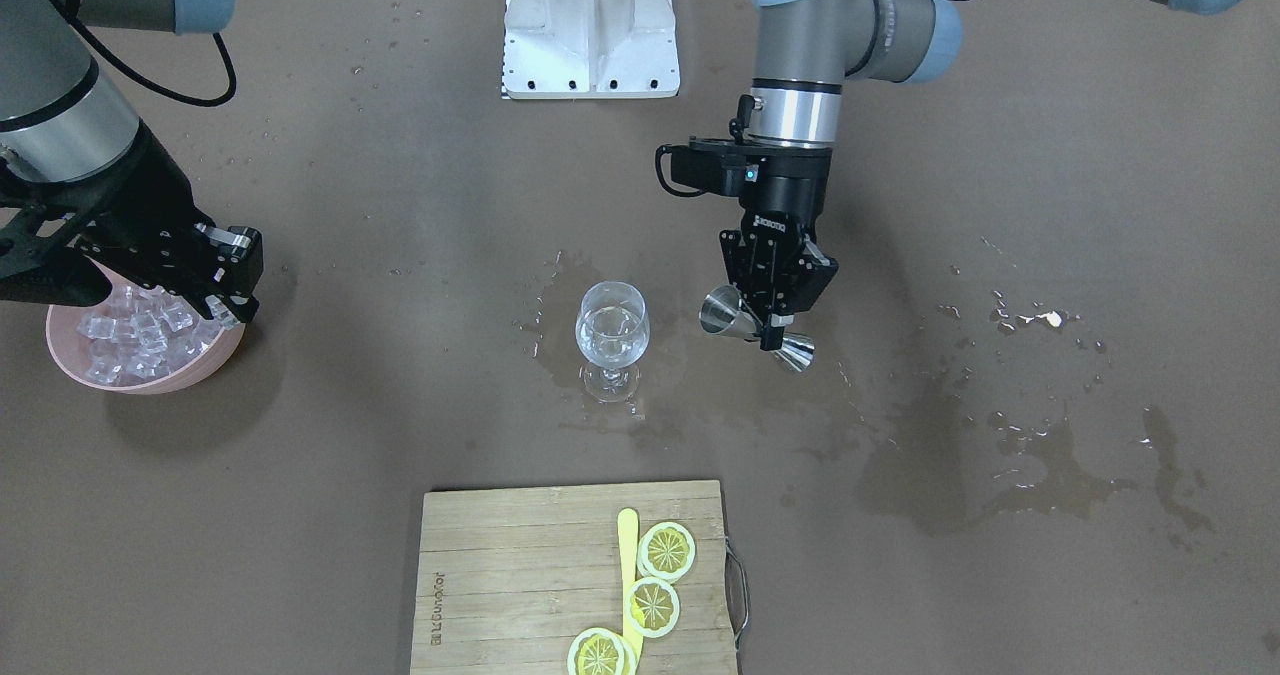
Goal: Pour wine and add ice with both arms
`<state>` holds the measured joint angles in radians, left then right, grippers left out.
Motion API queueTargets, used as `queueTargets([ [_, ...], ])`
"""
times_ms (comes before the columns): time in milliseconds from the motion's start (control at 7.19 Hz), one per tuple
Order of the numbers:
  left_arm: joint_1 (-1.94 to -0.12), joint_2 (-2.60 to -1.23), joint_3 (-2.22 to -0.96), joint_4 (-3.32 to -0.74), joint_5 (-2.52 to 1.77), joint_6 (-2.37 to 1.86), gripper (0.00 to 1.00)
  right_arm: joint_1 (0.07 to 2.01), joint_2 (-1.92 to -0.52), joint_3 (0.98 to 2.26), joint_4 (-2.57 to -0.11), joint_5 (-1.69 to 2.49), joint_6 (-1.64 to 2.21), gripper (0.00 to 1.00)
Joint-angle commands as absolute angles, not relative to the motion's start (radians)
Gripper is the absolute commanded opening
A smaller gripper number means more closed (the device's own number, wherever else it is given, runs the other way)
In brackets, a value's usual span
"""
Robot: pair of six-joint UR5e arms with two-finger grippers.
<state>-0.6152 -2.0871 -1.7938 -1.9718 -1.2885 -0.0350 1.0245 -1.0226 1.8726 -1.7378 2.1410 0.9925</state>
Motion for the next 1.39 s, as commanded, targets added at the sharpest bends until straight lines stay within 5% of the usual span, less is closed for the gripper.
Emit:
queueTargets([
  [0,-0.653,-1.941,-1.784,-2.197,-1.357,-0.127,0.00,1.000,-0.926,1.804,-1.741,2.143,1.000,0.19],
  [417,-0.704,-1.745,-1.767,-2.487,-1.423,-0.239,0.00,0.974,-0.786,1.715,-1.746,2.138,0.997,0.19],
  [835,-0.719,-1.638,-1.509,-2.970,-1.422,-0.369,0.00,0.913,-0.678,1.649,-1.755,2.085,0.999,0.19],
  [1252,-0.817,-1.542,-1.496,-3.068,-1.524,-0.567,0.00,0.801,-0.556,1.519,-1.766,1.970,1.000,0.19],
])
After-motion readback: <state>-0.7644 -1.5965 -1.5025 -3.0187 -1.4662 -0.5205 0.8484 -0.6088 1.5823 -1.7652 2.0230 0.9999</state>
